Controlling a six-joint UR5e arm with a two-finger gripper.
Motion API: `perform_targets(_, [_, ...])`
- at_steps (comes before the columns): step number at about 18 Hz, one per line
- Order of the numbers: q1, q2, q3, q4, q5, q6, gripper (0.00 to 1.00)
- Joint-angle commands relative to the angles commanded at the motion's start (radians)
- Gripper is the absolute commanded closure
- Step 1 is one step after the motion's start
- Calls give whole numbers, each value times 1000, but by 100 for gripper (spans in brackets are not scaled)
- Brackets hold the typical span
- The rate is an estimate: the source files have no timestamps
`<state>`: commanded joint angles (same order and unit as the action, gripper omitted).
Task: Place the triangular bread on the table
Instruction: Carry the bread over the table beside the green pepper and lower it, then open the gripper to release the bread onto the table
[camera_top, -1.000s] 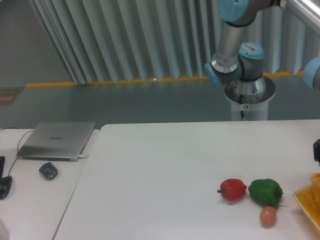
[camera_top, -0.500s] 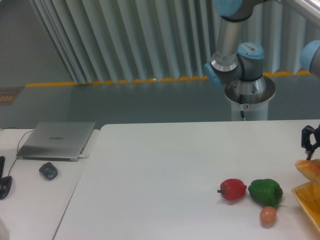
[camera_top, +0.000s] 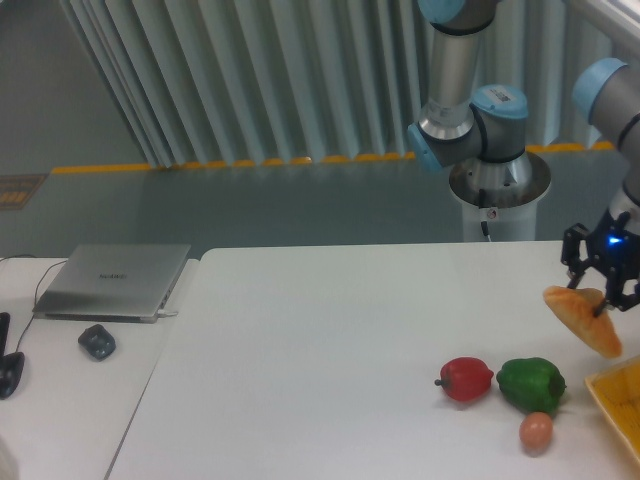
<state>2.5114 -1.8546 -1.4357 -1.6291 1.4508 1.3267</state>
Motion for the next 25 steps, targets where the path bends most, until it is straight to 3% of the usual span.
perform_targets(2, [-29, 0, -23, 6, 64, 25, 48])
perform_targets(7, [-75, 11, -69, 47, 80, 23, 48])
perform_targets(8, [-92, 17, -83, 70, 101, 22, 48])
perform_targets(11, [-144, 29, -127, 222, 213, 12, 48])
perform_targets(13, [-161, 26, -149, 279, 243, -50, 48])
perform_targets(19, [-195, 12, -164, 279, 279, -89, 48])
perform_targets(22, [-194, 21, -181, 279, 307, 12, 50])
perform_targets(25, [-197, 20, -184, 281, 318, 8, 50])
